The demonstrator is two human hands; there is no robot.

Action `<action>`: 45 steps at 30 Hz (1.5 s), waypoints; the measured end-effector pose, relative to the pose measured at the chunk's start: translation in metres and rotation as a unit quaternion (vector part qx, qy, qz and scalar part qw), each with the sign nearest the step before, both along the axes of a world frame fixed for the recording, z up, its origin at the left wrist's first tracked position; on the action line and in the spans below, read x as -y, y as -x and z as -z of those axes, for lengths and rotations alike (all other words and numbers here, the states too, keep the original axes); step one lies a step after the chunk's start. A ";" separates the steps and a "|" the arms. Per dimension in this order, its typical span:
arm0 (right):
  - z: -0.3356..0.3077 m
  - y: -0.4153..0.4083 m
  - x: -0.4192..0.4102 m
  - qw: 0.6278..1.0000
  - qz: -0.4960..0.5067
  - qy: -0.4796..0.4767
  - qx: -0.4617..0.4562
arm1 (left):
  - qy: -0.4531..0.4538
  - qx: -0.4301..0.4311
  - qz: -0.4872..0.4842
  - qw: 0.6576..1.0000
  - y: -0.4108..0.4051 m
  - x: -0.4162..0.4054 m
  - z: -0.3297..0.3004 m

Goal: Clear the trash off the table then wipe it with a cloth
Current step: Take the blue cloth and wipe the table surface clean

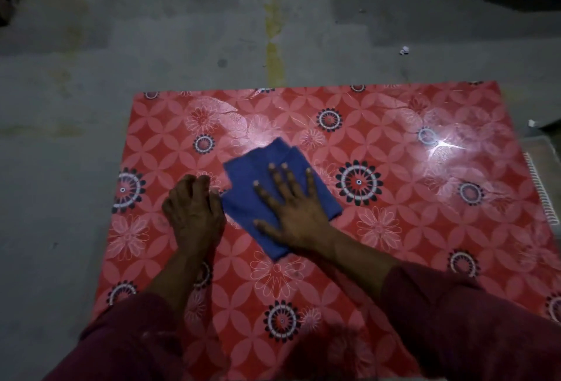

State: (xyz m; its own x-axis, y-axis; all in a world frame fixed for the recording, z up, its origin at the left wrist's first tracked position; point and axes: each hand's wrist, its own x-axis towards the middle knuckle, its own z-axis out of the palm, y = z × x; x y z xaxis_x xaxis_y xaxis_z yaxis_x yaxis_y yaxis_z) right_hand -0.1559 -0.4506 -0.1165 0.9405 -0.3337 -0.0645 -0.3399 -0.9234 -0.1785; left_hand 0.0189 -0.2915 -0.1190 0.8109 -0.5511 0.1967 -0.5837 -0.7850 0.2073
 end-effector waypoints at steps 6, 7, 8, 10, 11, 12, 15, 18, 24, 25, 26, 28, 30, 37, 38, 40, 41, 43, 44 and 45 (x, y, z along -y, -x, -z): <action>0.002 0.063 0.073 0.989 -0.138 0.052 -0.011 | -0.029 -0.011 -0.001 1.000 -0.001 -0.002 0.003; 0.004 0.068 0.096 0.992 -0.110 0.059 -0.020 | -0.030 -0.017 -0.003 0.999 -0.001 -0.002 0.002; 0.006 0.071 0.118 0.995 -0.072 0.062 -0.029 | -0.032 -0.019 -0.005 0.999 -0.001 -0.001 0.001; 0.007 0.067 0.153 0.997 0.030 0.055 -0.048 | -0.034 -0.019 -0.008 0.999 -0.001 -0.001 0.000; 0.007 0.059 0.166 0.993 0.088 0.050 -0.057 | -0.035 -0.019 -0.008 0.999 -0.001 -0.001 0.000; 0.007 0.048 0.175 0.986 0.147 0.044 -0.061 | -0.035 -0.020 -0.008 0.999 -0.001 0.000 0.000; 0.004 -0.001 0.175 0.960 0.278 0.013 -0.043 | -0.035 -0.022 -0.006 0.999 -0.002 0.000 0.000; 0.004 -0.047 0.151 0.957 0.289 -0.003 -0.014 | -0.034 -0.035 -0.010 0.999 -0.001 0.000 -0.001; 0.014 -0.039 0.083 0.999 0.000 0.044 0.006 | -0.021 -0.026 -0.011 0.999 -0.002 0.000 0.000; 0.014 -0.024 0.083 0.998 -0.034 0.055 0.007 | -0.023 -0.029 -0.013 0.999 -0.002 0.000 0.000; 0.014 -0.010 0.089 0.996 -0.059 0.062 0.006 | -0.026 -0.033 -0.015 0.999 -0.002 0.000 0.000; 0.013 0.011 0.112 0.997 -0.049 0.065 0.004 | -0.032 -0.042 -0.016 0.998 -0.002 0.001 -0.001; 0.012 0.012 0.143 0.998 0.040 0.052 -0.009 | -0.039 -0.049 -0.017 0.998 -0.003 0.001 -0.002; 0.006 -0.086 0.190 0.958 0.285 -0.013 -0.022 | -0.038 -0.042 -0.021 0.998 -0.004 0.001 0.000; 0.005 -0.103 0.185 0.954 0.299 -0.019 -0.020 | -0.036 -0.040 -0.021 0.998 -0.003 0.001 0.000; 0.003 -0.134 0.166 0.953 0.300 -0.026 -0.016 | -0.035 -0.041 -0.022 0.998 -0.004 0.001 -0.001; 0.003 -0.146 0.153 0.958 0.286 -0.027 -0.011 | -0.035 -0.044 -0.023 0.998 -0.004 0.002 -0.001; 0.006 -0.164 0.123 0.974 0.227 -0.018 0.004 | -0.033 -0.047 -0.023 0.998 -0.004 0.002 -0.001; 0.009 -0.166 0.107 0.982 0.186 -0.011 0.010 | -0.031 -0.048 -0.021 0.998 -0.004 0.002 -0.001; 0.012 -0.163 0.092 0.990 0.142 -0.004 0.015 | -0.026 -0.048 -0.020 0.998 -0.004 0.001 -0.001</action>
